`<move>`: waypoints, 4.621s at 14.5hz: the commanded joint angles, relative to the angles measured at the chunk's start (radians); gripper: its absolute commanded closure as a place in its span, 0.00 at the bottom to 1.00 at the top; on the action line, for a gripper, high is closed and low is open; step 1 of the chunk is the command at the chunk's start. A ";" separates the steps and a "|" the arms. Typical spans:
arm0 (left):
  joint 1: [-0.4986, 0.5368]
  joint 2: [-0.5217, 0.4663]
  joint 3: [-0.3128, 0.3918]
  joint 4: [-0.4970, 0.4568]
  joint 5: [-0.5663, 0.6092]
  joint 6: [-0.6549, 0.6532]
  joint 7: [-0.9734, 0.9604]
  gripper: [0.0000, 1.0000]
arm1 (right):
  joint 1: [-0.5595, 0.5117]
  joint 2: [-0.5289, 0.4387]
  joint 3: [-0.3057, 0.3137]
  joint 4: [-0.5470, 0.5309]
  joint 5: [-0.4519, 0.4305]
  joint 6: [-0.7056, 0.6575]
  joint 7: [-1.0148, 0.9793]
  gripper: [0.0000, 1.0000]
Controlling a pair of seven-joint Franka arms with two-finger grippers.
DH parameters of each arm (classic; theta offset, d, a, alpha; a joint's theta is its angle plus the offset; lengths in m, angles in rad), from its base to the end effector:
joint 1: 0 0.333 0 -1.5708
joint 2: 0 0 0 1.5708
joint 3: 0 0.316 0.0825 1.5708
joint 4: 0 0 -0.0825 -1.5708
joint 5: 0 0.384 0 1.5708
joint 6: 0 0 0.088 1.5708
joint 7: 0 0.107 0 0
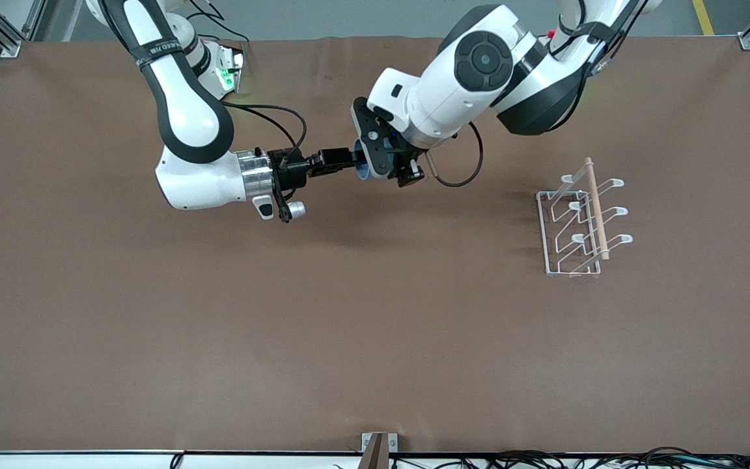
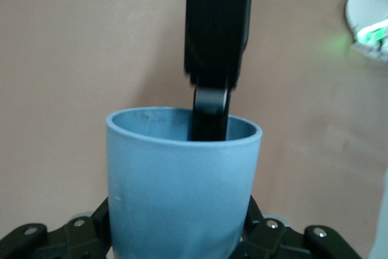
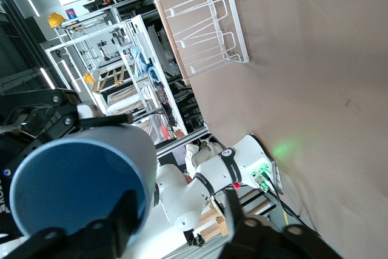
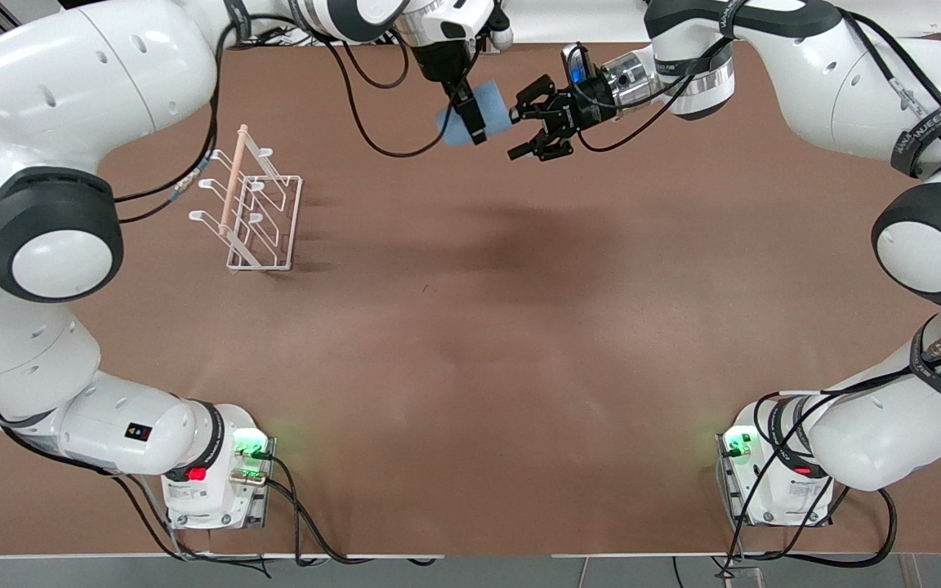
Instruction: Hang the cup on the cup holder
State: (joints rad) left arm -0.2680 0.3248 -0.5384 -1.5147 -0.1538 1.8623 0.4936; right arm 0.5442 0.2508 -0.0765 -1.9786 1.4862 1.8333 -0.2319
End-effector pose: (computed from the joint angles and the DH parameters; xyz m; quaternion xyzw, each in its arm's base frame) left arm 0.4761 -0.4499 0.5078 0.8060 -0.5702 0.0085 0.1587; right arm 0.4960 0.3429 0.3734 -0.7872 0.0332 0.2120 0.5782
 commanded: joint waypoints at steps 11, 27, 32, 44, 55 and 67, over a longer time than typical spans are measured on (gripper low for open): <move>0.088 -0.039 0.021 -0.033 0.662 -0.511 0.016 1.00 | -0.306 -0.022 -0.017 0.015 -0.335 -0.023 0.006 0.00; 0.069 0.325 0.046 -0.176 1.425 -0.721 0.158 1.00 | -0.569 -0.198 -0.015 0.271 -1.396 -0.089 0.212 0.00; 0.062 0.418 0.049 -0.151 1.499 -0.721 0.134 0.99 | -0.575 -0.243 -0.019 0.415 -1.501 -0.203 0.215 0.00; 0.055 0.425 0.046 -0.148 1.442 -0.756 -0.024 0.15 | -0.589 -0.249 -0.012 0.517 -1.486 -0.390 0.218 0.00; 0.145 0.096 0.046 -0.047 1.067 -0.554 -0.246 0.00 | -0.580 -0.252 -0.011 0.508 -1.500 -0.324 0.174 0.00; 0.210 -0.268 0.460 -0.068 0.254 -0.224 -0.521 0.00 | -0.581 -0.252 -0.009 0.508 -1.500 -0.324 0.178 0.00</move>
State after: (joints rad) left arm -0.0594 0.1329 -0.1139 -1.5433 0.1778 1.6184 0.0016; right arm -0.0298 0.0000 -0.0944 -1.4771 0.0021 1.5159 -0.0497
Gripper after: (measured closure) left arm 0.000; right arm 0.000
